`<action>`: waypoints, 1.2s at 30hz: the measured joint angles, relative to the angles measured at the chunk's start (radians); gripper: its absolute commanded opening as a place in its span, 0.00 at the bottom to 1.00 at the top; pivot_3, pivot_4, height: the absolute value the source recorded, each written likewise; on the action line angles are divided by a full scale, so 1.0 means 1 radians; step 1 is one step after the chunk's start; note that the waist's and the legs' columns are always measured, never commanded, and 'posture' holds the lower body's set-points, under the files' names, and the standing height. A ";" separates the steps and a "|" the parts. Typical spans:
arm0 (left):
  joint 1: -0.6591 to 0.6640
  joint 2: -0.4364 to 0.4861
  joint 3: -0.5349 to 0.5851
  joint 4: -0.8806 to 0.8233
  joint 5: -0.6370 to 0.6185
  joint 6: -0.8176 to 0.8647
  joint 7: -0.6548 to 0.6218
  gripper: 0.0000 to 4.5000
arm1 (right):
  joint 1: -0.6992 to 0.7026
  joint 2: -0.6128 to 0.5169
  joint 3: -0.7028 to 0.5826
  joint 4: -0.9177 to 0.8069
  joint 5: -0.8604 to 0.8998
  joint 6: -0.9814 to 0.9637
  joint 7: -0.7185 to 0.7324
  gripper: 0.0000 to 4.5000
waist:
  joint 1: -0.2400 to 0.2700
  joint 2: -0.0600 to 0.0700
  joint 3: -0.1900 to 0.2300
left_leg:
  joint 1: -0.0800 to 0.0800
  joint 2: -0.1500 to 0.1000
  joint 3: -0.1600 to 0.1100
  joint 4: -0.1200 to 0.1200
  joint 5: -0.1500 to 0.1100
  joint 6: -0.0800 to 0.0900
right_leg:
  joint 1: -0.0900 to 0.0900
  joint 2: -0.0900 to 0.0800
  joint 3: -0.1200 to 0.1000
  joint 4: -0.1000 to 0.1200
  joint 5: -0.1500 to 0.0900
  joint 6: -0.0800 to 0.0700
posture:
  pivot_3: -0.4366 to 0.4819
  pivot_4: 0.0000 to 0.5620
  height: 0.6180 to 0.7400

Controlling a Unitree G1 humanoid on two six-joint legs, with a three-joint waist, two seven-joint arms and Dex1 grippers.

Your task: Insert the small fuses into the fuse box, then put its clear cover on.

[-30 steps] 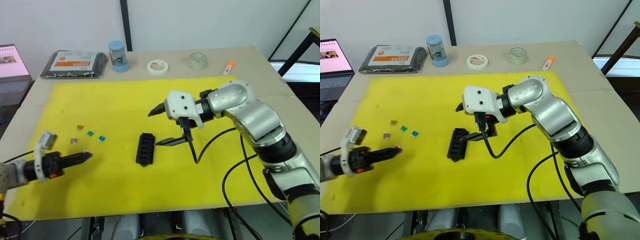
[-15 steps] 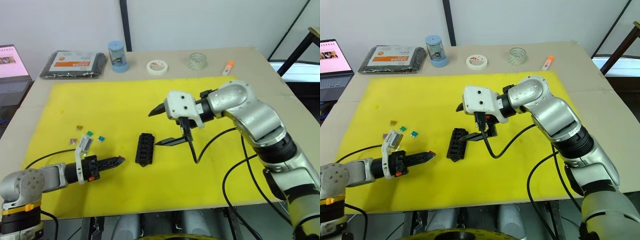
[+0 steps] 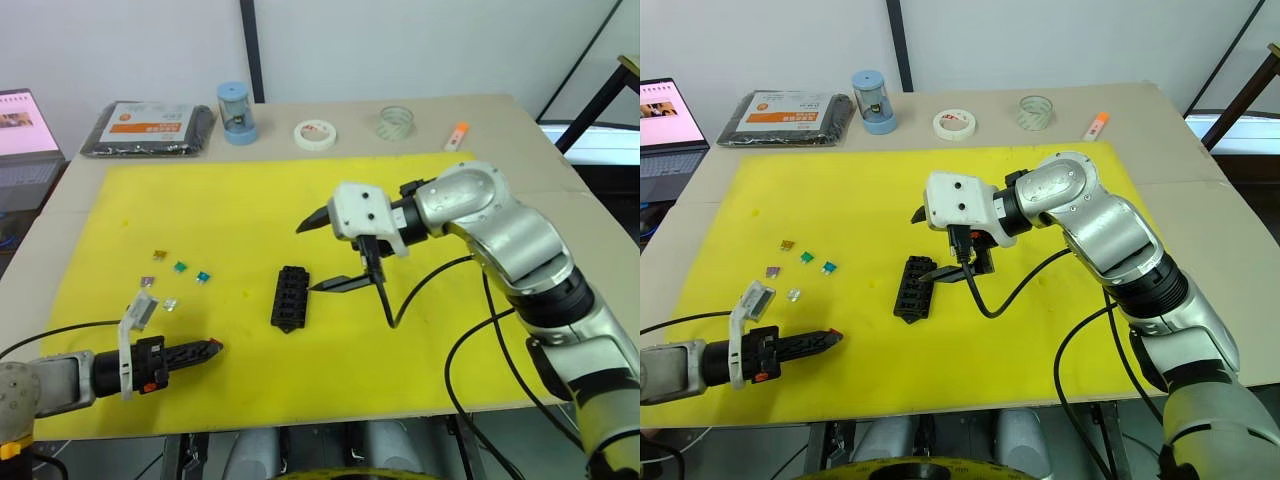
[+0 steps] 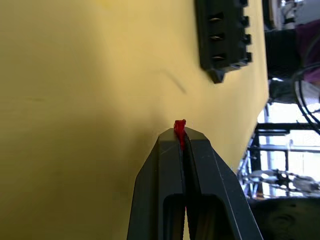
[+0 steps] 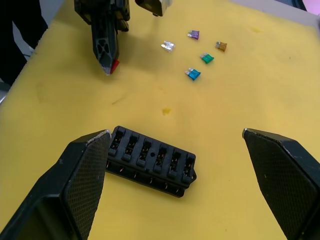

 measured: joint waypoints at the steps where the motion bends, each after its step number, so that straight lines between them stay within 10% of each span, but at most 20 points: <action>1: 0.000 0.000 -0.012 0.000 0.005 -0.013 0.002 0.00 | 0.000 0.000 0.000 0.000 0.000 -0.002 0.000 1.00 | 0.000 0.000 0.000 | 0.000 0.000 0.000 0.000 0.000 0.000 | 0.000 0.000 0.000 0.000 0.000 0.000 | 0.48 0.27 1.00; 11: 0.081 0.136 -0.092 0.040 0.045 -0.201 -0.128 0.57 | 0.001 0.001 0.000 0.000 -0.001 -0.008 -0.002 1.00 | -0.009 0.000 0.000 | 0.001 0.002 0.000 -0.002 0.001 -0.002 | -0.002 -0.001 0.000 0.001 -0.001 -0.003 | 0.48 0.27 1.00; 17: 0.180 0.328 -0.113 0.177 0.145 -0.399 -0.347 0.57 | 0.001 0.001 0.000 0.001 -0.001 -0.014 -0.004 1.00 | -0.025 0.001 0.001 | 0.001 0.003 -0.001 -0.005 0.003 -0.005 | -0.004 0.001 -0.003 0.004 -0.004 -0.007 | 0.48 0.27 1.00; 36: -0.001 0.319 -0.299 0.334 0.231 -0.457 -0.523 0.57 | 0.000 0.014 0.006 0.016 -0.010 -0.031 -0.003 1.00 | 0.004 0.002 0.001 | 0.000 0.000 -0.002 -0.003 0.002 -0.004 | -0.002 0.000 -0.005 0.003 -0.004 -0.006 | 0.48 0.27 1.00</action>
